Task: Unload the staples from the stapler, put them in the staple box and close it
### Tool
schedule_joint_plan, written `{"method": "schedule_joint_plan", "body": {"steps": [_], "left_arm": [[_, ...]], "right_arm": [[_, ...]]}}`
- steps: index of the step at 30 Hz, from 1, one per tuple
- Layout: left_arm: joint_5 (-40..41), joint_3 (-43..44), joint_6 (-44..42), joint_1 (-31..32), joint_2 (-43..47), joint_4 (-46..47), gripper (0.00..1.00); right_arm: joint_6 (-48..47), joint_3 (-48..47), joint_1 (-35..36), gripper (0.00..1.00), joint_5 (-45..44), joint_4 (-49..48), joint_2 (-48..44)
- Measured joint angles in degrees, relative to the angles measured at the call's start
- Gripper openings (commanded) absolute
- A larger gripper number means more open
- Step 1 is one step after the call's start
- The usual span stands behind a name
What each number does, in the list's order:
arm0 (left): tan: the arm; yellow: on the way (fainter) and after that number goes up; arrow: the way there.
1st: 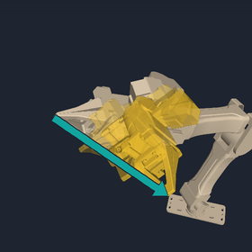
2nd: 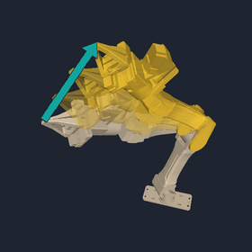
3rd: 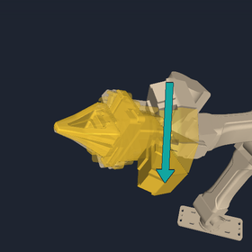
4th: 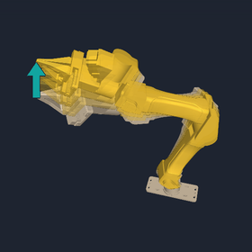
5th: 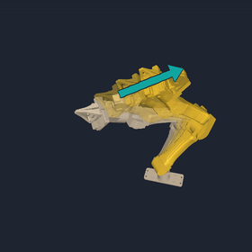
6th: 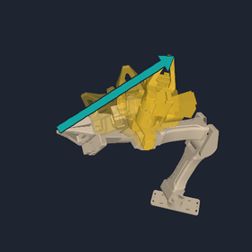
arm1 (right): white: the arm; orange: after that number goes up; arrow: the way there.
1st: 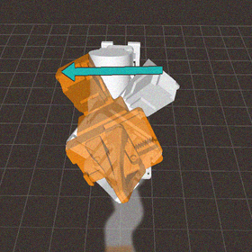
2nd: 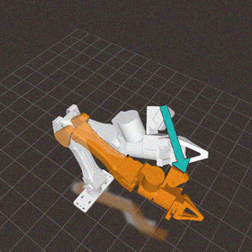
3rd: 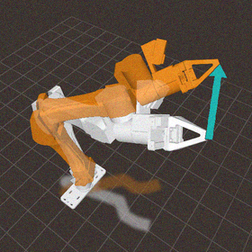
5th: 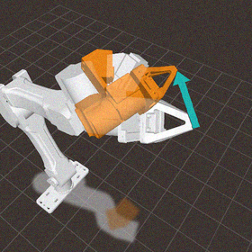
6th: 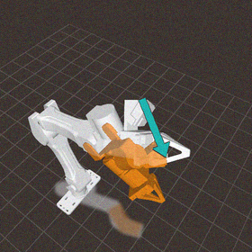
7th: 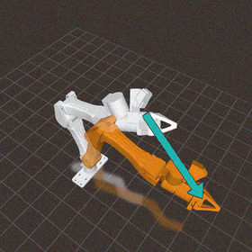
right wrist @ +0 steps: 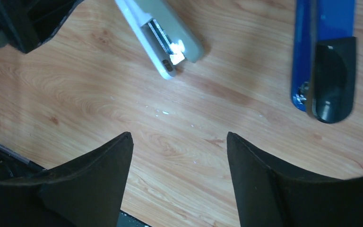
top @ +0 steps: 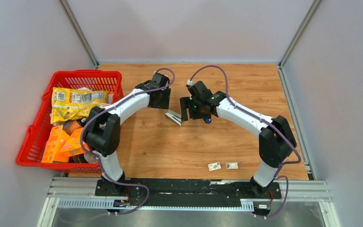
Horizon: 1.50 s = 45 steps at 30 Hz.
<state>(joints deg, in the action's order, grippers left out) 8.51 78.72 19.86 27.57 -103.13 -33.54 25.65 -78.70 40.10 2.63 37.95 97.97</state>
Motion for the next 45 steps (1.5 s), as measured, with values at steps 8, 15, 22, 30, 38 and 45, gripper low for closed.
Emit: {"method": "schedule_joint_plan", "body": {"steps": [8,15,22,30,38,45], "left_arm": [[2.0,-6.3,4.0,-1.5,1.1,-0.1,0.40],[2.2,-10.5,5.9,-1.4,7.2,-1.4,0.29],[3.4,-11.5,6.0,-1.8,10.4,-1.5,0.23],[3.3,-13.4,6.1,-3.0,11.6,-1.6,0.27],[3.1,-13.5,6.2,-3.0,15.2,-1.7,0.31],[3.1,-13.6,6.3,-3.0,15.7,-1.8,0.31]], "right_arm": [[-2.9,-1.6,4.3,0.53,0.7,-3.8,4.8],[-8.0,-2.8,6.6,0.50,-3.2,-6.4,9.0],[-11.6,-5.6,7.3,0.47,-5.0,-8.6,13.0],[-13.6,-8.5,7.4,0.38,-5.8,-8.8,17.2],[-14.2,-9.6,7.5,0.33,-6.3,-8.7,19.7],[-15.0,-10.3,8.3,0.25,-7.4,-8.4,20.3]]}}
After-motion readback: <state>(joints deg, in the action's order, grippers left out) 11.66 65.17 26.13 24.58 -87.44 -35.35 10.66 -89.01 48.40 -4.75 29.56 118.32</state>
